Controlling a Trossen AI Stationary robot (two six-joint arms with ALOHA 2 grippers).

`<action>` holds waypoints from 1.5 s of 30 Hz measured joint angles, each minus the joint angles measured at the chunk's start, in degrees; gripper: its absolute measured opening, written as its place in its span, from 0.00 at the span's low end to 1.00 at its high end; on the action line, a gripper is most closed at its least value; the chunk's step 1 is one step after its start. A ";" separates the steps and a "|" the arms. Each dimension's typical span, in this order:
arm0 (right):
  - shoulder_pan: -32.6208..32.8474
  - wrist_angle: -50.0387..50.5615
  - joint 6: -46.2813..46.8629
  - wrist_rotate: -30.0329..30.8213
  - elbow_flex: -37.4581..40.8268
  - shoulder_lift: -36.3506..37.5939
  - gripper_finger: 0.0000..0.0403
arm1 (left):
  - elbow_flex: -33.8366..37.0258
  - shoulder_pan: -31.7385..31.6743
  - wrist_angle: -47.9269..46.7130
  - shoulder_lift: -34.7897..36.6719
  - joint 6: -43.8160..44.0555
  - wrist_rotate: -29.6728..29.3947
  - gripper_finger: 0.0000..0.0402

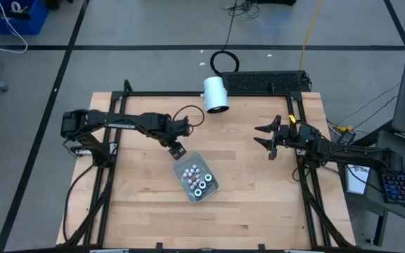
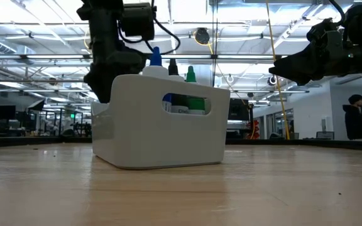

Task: Pick & Place food coloring
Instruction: Put the large violet food coloring bottle into the gray bin

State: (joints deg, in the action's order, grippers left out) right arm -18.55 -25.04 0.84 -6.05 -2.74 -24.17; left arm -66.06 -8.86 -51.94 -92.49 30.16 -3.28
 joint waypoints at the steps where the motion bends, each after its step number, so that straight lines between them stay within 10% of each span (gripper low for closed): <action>1: 0.00 0.02 0.01 0.01 0.01 -0.02 0.49 | 0.02 0.00 0.17 -0.32 -0.05 -0.09 0.59; 45: 0.00 0.02 0.00 0.01 0.00 0.01 0.49 | -1.55 -0.11 -3.68 -1.16 -3.05 -1.26 0.58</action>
State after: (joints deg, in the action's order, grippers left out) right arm -18.55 -25.02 0.83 -6.04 -2.73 -24.16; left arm -67.61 -8.97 -55.62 -93.65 27.11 -4.54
